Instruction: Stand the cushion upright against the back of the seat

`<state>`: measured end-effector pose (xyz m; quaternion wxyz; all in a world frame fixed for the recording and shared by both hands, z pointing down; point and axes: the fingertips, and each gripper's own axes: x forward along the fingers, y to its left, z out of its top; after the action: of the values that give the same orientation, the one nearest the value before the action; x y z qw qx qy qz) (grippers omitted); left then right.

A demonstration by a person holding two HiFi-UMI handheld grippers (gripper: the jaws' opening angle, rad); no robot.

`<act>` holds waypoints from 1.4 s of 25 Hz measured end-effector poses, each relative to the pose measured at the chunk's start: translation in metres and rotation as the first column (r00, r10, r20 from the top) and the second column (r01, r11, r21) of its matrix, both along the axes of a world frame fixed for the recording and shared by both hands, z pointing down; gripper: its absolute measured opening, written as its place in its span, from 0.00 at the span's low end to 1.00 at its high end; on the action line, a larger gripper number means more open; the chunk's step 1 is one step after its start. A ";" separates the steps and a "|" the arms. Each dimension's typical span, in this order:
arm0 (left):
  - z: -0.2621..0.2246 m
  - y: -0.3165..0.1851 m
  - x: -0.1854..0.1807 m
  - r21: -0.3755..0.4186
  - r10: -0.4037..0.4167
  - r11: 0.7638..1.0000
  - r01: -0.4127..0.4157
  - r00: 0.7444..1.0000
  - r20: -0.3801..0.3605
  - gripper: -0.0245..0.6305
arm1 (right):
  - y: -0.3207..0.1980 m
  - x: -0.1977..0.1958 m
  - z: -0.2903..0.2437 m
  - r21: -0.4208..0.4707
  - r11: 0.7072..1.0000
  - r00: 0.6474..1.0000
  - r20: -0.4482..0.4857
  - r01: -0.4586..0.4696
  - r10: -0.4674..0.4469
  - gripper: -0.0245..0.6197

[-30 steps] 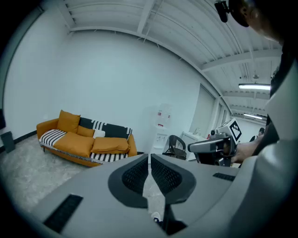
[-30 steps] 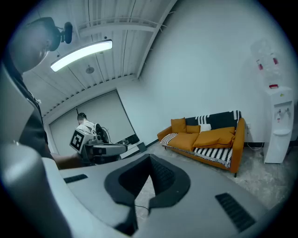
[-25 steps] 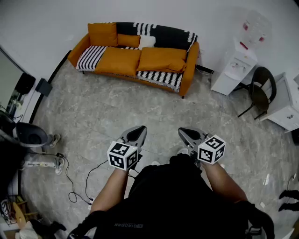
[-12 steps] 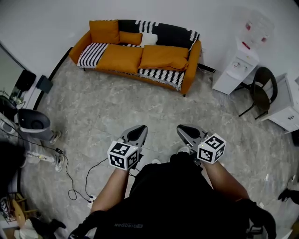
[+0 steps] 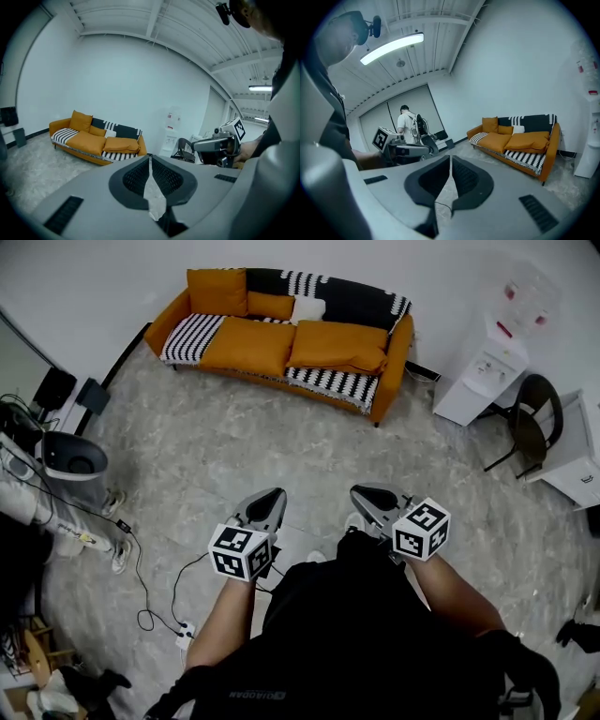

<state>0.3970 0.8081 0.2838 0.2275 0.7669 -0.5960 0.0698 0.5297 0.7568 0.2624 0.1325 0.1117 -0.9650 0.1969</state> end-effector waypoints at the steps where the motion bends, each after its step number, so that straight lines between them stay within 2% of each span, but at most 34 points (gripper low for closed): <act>1: 0.002 0.001 -0.002 -0.005 -0.008 1.000 0.008 1.000 -0.004 0.08 | 0.000 -0.002 0.001 -0.003 1.000 1.000 -0.001 0.003 -0.003 0.10; 11: 0.018 -0.010 -0.007 -0.051 -0.023 0.998 0.023 1.000 -0.017 0.08 | -0.028 -0.018 0.020 -0.073 0.997 1.000 0.002 -0.009 0.009 0.10; 20: 0.023 -0.048 -0.051 -0.094 -0.034 0.995 0.036 0.999 0.020 0.08 | -0.090 -0.059 0.027 -0.088 0.995 0.998 0.046 -0.035 0.039 0.10; 28: 0.012 -0.141 -0.071 -0.075 0.035 0.997 -0.032 0.999 0.042 0.08 | -0.178 -0.076 0.034 -0.097 0.991 0.994 0.048 -0.094 0.099 0.10; 35: 0.011 -0.227 -0.090 -0.088 0.091 0.992 -0.085 0.994 0.059 0.08 | -0.256 -0.091 0.025 -0.094 0.985 0.985 0.072 -0.147 0.154 0.10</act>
<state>0.3072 0.5810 0.2948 0.2379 0.7794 -0.5649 0.1295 0.4386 0.5006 0.2876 0.0840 0.1706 -0.9486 0.2529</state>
